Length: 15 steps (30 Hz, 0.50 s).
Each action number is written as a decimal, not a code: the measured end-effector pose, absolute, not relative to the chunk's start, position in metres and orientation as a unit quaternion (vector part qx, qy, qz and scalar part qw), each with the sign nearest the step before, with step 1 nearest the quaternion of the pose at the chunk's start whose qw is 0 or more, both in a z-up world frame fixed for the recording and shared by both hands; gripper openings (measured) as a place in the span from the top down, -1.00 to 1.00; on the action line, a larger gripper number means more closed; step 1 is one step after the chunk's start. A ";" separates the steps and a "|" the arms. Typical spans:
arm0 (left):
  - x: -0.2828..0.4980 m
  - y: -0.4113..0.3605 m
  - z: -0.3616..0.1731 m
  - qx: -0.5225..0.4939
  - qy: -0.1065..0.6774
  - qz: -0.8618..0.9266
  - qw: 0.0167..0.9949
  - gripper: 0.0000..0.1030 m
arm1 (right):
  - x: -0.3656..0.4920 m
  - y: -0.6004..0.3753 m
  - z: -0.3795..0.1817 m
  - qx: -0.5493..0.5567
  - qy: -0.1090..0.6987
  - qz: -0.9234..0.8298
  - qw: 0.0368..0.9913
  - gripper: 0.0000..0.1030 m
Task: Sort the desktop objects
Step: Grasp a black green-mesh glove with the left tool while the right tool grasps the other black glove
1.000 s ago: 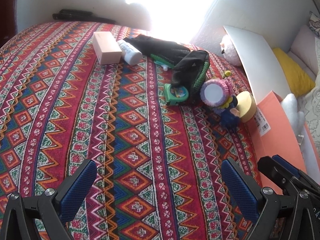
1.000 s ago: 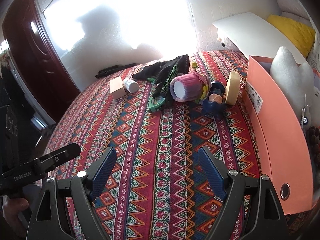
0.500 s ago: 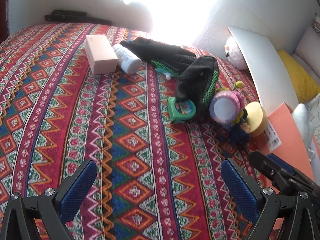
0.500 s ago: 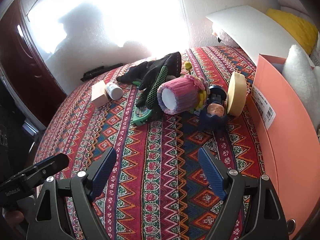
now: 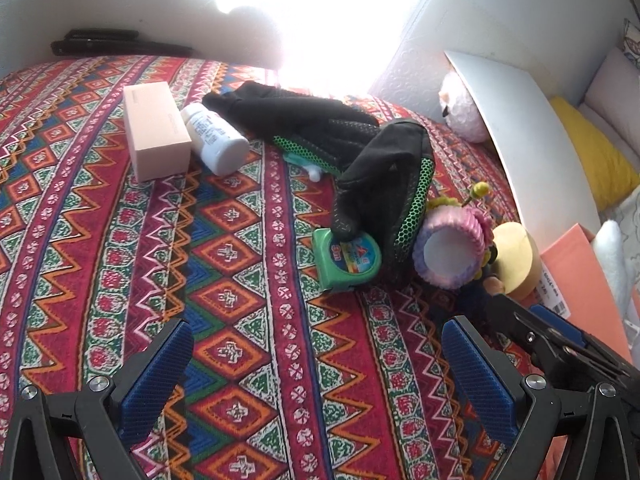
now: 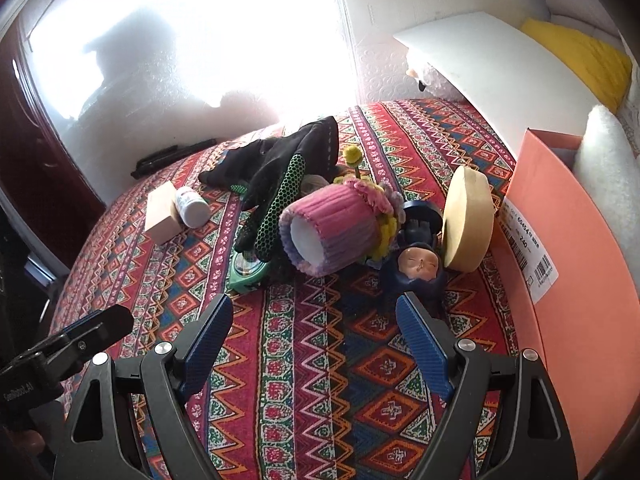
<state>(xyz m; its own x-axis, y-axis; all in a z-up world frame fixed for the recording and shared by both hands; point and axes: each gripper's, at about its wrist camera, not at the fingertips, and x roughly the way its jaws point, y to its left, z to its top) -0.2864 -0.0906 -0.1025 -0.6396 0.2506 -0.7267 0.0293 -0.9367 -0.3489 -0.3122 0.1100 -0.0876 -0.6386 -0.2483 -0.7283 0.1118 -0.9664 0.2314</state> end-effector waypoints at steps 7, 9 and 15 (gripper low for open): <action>-0.301 -0.088 -0.117 -0.432 -0.163 0.885 0.062 -0.98 | -0.351 0.108 -0.095 0.409 -0.075 -0.906 0.077 -0.67; -0.305 -0.087 -0.119 -0.432 -0.165 0.884 0.062 -0.98 | -0.362 0.110 -0.096 0.407 -0.075 -0.908 0.068 -0.67; -0.340 -0.074 -0.108 -0.423 -0.157 0.889 0.077 -0.98 | -0.367 0.129 -0.093 0.408 -0.101 -0.906 0.055 -0.67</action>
